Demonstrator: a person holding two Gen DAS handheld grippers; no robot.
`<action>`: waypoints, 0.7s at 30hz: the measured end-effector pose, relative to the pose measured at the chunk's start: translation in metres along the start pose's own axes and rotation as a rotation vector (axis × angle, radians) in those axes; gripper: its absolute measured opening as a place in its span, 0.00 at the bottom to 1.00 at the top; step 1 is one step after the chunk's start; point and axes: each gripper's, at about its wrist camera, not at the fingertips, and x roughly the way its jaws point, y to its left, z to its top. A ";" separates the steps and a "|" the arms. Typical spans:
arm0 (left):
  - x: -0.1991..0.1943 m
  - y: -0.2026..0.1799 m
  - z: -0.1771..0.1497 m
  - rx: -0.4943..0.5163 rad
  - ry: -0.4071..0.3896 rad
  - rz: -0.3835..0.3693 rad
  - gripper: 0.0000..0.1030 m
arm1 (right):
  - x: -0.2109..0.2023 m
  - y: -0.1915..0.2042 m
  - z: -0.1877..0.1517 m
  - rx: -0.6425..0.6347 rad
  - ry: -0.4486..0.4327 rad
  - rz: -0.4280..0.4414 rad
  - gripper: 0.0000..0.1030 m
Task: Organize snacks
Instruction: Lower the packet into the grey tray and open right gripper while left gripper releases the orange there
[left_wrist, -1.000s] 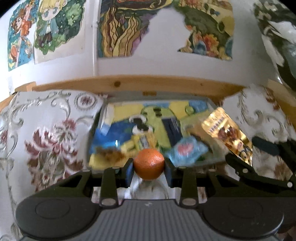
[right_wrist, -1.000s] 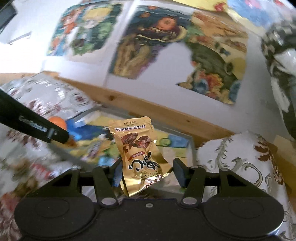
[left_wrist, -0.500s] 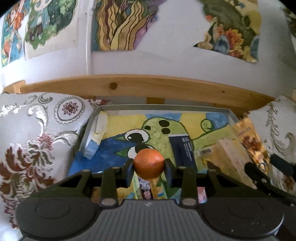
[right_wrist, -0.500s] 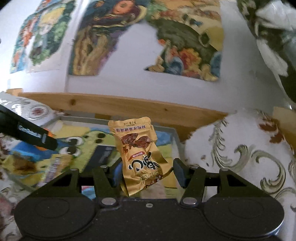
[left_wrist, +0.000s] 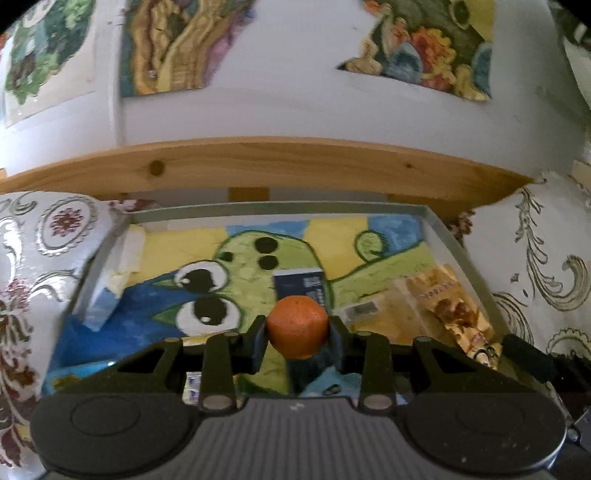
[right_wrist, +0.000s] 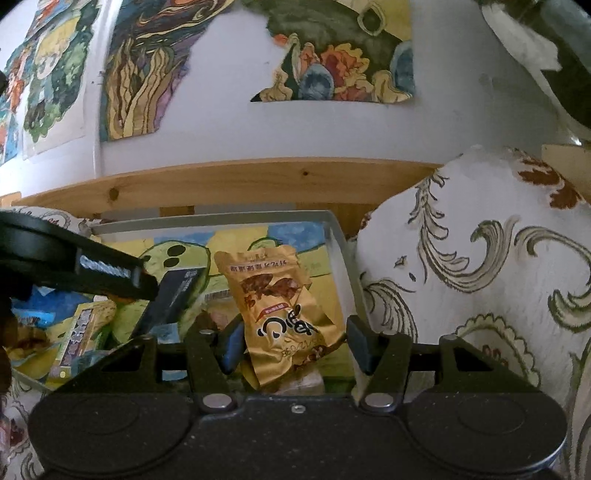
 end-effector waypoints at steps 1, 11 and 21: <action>0.002 -0.003 0.000 0.005 0.005 -0.003 0.37 | 0.000 -0.001 0.000 0.006 0.000 0.001 0.58; 0.011 -0.002 -0.004 -0.027 0.043 -0.007 0.44 | 0.004 -0.008 -0.002 0.049 0.012 0.010 0.63; -0.006 0.014 0.000 -0.129 -0.006 0.042 0.83 | -0.003 -0.004 0.000 0.053 -0.001 0.025 0.77</action>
